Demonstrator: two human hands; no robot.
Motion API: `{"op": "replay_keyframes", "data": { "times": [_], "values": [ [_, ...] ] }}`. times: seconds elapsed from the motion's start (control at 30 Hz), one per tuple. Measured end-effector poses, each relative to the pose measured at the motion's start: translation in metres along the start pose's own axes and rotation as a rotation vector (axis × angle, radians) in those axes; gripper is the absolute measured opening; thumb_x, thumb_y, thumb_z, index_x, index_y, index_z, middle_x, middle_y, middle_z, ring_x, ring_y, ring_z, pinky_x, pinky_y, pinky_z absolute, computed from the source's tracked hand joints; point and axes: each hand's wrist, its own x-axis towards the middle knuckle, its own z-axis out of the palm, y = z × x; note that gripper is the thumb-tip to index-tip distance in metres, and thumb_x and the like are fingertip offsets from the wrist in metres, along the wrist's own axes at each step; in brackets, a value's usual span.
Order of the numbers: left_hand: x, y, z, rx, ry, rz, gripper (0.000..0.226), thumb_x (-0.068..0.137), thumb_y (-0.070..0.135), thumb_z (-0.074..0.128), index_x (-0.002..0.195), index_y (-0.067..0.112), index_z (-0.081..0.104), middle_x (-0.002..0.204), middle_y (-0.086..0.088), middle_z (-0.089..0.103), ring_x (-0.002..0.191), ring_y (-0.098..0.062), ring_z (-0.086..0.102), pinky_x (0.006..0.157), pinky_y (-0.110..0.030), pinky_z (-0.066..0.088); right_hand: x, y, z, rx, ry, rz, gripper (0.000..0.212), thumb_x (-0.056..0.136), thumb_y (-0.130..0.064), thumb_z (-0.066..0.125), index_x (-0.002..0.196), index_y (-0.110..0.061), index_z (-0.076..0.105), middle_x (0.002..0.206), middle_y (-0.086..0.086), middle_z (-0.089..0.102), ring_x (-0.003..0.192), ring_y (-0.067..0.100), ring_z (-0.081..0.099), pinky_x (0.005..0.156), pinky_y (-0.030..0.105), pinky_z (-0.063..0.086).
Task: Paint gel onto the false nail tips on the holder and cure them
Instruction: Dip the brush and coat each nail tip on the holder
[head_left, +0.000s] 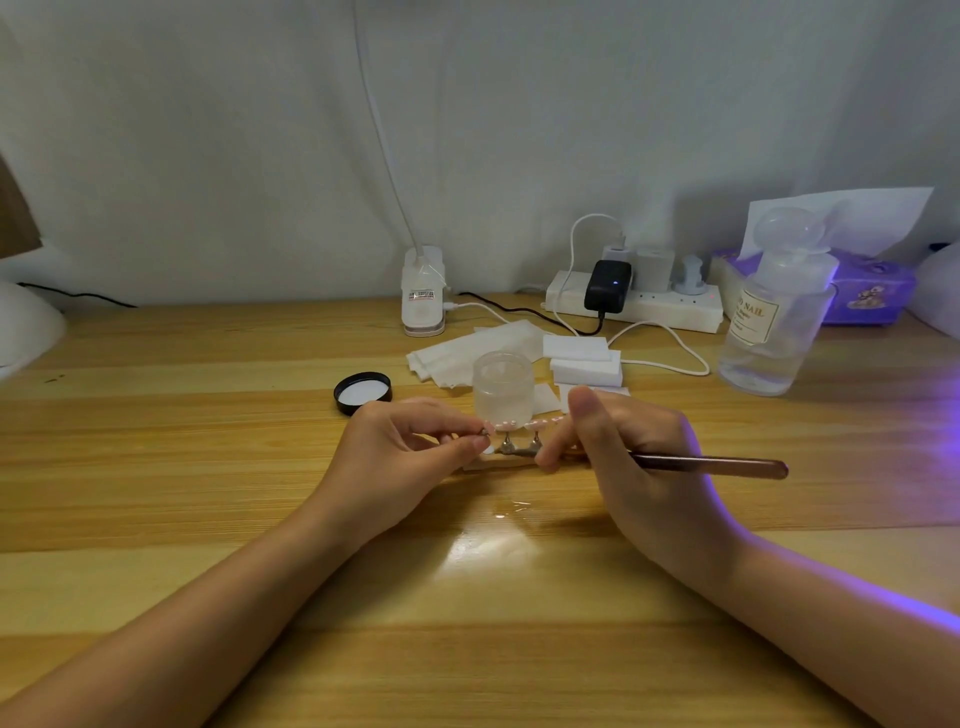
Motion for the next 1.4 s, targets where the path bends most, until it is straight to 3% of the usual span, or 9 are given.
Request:
{"op": "replay_keyframes", "data": {
  "times": [0.2, 0.33, 0.5, 0.63, 0.83, 1.1, 1.3, 1.4],
  "values": [
    [0.0010, 0.0008, 0.0009, -0.015, -0.018, 0.025, 0.013, 0.065, 0.018, 0.070, 0.077, 0.019, 0.074, 0.078, 0.005, 0.072, 0.074, -0.005, 0.065, 0.068, -0.016, 0.052, 0.0021, -0.0021, 0.0000, -0.028, -0.008, -0.047, 0.043, 0.092, -0.040, 0.035, 0.075, -0.017, 0.067, 0.075, -0.013, 0.065, 0.071, -0.006, 0.060, 0.066, 0.004, 0.039],
    [0.0018, -0.0017, 0.0018, -0.023, 0.016, 0.018, 0.018, 0.067, 0.006, 0.073, 0.073, 0.022, 0.073, 0.075, 0.010, 0.072, 0.071, -0.001, 0.065, 0.065, -0.010, 0.049, 0.0003, -0.0002, 0.0010, 0.023, -0.026, 0.014, 0.044, 0.089, -0.046, 0.037, 0.070, -0.021, 0.068, 0.070, -0.011, 0.067, 0.063, -0.004, 0.059, 0.059, 0.007, 0.041],
    [0.0008, -0.0005, 0.0013, -0.023, 0.014, 0.023, 0.017, 0.070, 0.001, 0.072, 0.076, 0.018, 0.074, 0.078, 0.008, 0.072, 0.073, -0.001, 0.066, 0.066, -0.009, 0.047, -0.0002, -0.0020, 0.0001, 0.081, 0.002, -0.002, 0.044, 0.091, -0.046, 0.035, 0.070, -0.022, 0.066, 0.064, -0.004, 0.065, 0.059, -0.005, 0.058, 0.059, 0.005, 0.040],
    [0.0004, 0.0021, 0.0016, -0.024, 0.009, 0.036, 0.015, 0.070, 0.002, 0.071, 0.078, 0.016, 0.074, 0.081, 0.007, 0.072, 0.074, -0.001, 0.066, 0.066, -0.008, 0.047, 0.0022, -0.0022, -0.0002, 0.028, -0.018, -0.003, 0.045, 0.090, -0.040, 0.036, 0.075, -0.014, 0.068, 0.068, -0.021, 0.061, 0.065, -0.005, 0.058, 0.062, 0.005, 0.038],
    [0.0009, 0.0018, 0.0013, -0.016, 0.009, 0.041, 0.015, 0.070, 0.004, 0.071, 0.077, 0.018, 0.073, 0.080, 0.007, 0.072, 0.074, -0.003, 0.066, 0.066, -0.010, 0.049, -0.0004, -0.0022, 0.0008, 0.088, -0.017, 0.024, 0.046, 0.088, -0.051, 0.036, 0.068, -0.023, 0.066, 0.066, -0.014, 0.064, 0.061, -0.005, 0.059, 0.059, 0.004, 0.040],
    [0.0009, 0.0000, 0.0016, -0.035, 0.020, 0.046, 0.014, 0.066, 0.014, 0.071, 0.075, 0.024, 0.073, 0.078, 0.010, 0.072, 0.074, -0.002, 0.066, 0.065, -0.010, 0.049, 0.0020, -0.0040, 0.0018, 0.011, -0.025, -0.020, 0.041, 0.090, -0.040, 0.036, 0.074, -0.018, 0.067, 0.068, -0.025, 0.059, 0.064, -0.010, 0.058, 0.061, 0.002, 0.038],
    [0.0013, -0.0016, 0.0019, -0.033, 0.080, 0.040, 0.014, 0.063, 0.022, 0.071, 0.071, 0.034, 0.073, 0.077, 0.013, 0.072, 0.075, -0.001, 0.067, 0.067, -0.011, 0.050, -0.0006, -0.0062, 0.0014, 0.139, -0.038, 0.057, 0.044, 0.088, -0.046, 0.037, 0.065, -0.019, 0.065, 0.061, -0.005, 0.063, 0.057, -0.004, 0.058, 0.056, 0.004, 0.039],
    [0.0030, -0.0024, 0.0027, 0.080, 0.077, 0.064, 0.019, 0.068, 0.015, 0.075, 0.074, 0.033, 0.072, 0.077, 0.016, 0.071, 0.073, 0.003, 0.064, 0.067, -0.007, 0.046, 0.0005, -0.0057, -0.0002, 0.174, 0.020, 0.109, 0.044, 0.091, -0.040, 0.044, 0.061, -0.015, 0.066, 0.056, 0.003, 0.063, 0.056, -0.001, 0.057, 0.056, 0.006, 0.039]
  ]
}}
